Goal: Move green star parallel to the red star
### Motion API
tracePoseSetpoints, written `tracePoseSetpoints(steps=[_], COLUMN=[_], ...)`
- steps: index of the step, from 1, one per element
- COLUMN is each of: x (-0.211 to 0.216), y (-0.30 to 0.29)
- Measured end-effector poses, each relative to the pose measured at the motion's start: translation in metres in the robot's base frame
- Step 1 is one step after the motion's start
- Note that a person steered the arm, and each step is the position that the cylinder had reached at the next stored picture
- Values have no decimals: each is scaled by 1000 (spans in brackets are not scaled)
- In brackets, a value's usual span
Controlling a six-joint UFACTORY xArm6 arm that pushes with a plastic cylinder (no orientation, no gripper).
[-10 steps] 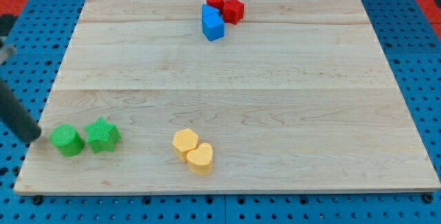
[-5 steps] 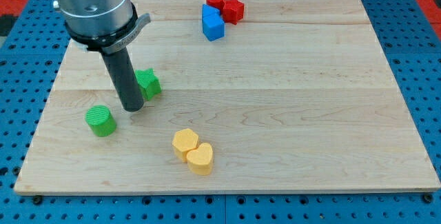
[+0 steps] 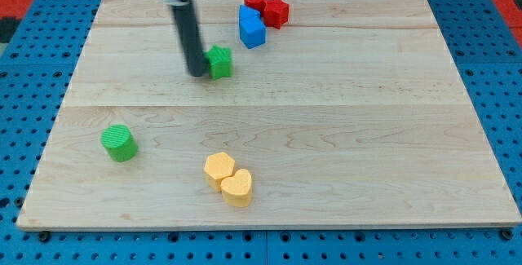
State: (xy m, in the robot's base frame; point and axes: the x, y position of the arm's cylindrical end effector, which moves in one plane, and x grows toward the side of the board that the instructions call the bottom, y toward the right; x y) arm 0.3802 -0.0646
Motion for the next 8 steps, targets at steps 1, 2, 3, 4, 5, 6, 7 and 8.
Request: tracePoseSetpoints(steps=[1,2,3,4,5,6,7,8], x=[-1,25,19,-20,-36,-62,-101,-64], y=[101,118,32,22,81,160,226,231])
